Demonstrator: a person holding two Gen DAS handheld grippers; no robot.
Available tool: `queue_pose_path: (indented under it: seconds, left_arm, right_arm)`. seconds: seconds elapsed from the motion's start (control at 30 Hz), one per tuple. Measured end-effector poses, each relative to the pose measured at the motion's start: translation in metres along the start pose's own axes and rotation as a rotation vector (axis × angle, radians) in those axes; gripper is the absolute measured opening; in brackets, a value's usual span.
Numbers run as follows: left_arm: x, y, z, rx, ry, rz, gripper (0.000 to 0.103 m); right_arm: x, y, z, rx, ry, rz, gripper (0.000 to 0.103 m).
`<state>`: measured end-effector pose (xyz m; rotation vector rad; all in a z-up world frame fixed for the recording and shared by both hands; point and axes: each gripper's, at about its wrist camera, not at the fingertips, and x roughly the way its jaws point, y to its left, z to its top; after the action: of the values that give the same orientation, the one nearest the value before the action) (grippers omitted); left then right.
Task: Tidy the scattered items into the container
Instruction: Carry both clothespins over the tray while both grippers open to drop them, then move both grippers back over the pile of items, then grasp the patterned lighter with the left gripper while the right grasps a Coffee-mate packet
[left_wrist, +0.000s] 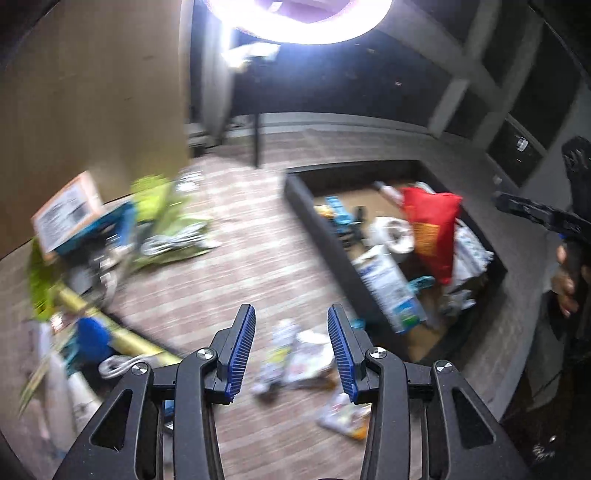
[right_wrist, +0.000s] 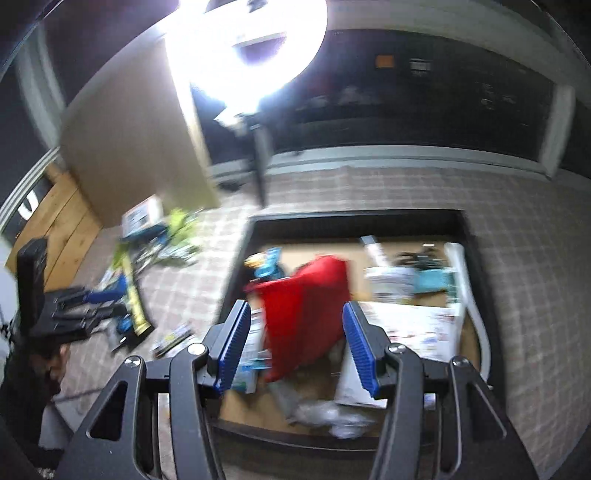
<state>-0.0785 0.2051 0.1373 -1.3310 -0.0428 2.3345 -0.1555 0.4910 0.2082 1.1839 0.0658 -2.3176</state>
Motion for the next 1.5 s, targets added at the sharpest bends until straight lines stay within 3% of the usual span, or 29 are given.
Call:
queue_pose_path:
  seconds: [0.13,0.3,0.5,0.63,0.83,1.2,1.5]
  left_arm:
    - [-0.006,0.023,-0.02,-0.025,0.017,0.013,0.039]
    - [0.011,0.016,-0.037,0.035,0.084,-0.003,0.038]
    - [0.046,-0.004,-0.042,0.152,0.152,-0.014,0.038]
    - [0.071,-0.008,-0.042,0.183,0.198,-0.02,0.038]
    - [0.094,-0.007,-0.042,0.2,0.236,-0.021,0.038]
    - [0.099,0.001,-0.039,0.248,0.209,0.013,0.023]
    - [0.093,0.026,-0.039,0.19,0.202,0.008,0.022]
  right_arm:
    - [0.022,0.041,-0.004,-0.099,0.067,0.088,0.051]
    - [0.063,0.091,-0.013,-0.236,0.193,0.18,0.051]
    - [0.104,0.143,-0.036,-0.505,0.339,0.217,0.051]
    - [0.129,0.162,-0.045,-0.667,0.415,0.188,0.051]
    - [0.161,0.168,-0.048,-0.725,0.49,0.19,0.052]
    - [0.175,0.157,-0.048,-0.665,0.482,0.237,0.055]
    - [0.195,0.159,-0.063,-0.731,0.509,0.172,0.055]
